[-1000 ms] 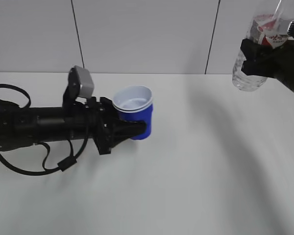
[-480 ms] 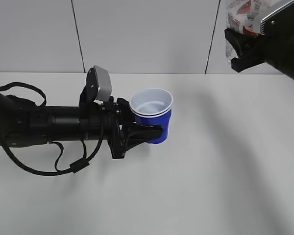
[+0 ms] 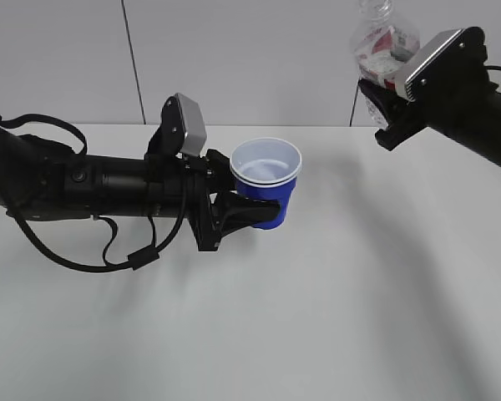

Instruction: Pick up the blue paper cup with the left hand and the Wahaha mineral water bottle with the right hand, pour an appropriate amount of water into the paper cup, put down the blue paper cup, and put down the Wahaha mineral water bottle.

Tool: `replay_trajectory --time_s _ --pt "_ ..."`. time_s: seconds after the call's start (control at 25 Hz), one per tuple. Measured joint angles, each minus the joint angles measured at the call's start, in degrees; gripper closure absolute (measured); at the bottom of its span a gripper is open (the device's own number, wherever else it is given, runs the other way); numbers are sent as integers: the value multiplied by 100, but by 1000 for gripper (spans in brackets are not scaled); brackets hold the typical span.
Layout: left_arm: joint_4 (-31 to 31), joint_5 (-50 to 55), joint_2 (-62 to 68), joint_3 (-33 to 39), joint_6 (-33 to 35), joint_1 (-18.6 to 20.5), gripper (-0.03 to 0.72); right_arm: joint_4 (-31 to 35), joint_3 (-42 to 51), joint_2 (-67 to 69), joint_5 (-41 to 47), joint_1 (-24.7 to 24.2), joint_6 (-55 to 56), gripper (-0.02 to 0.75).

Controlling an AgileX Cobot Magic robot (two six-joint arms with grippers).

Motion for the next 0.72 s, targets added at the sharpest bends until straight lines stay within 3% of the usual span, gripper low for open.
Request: replay_trajectory --time_s 0.32,0.72 --pt "0 -32 8 -8 -223 0 263 -393 -67 332 -518 0 -700 304" --pt "14 -253 11 -8 -594 -66 263 -758 -77 374 -571 0 -1599 304"
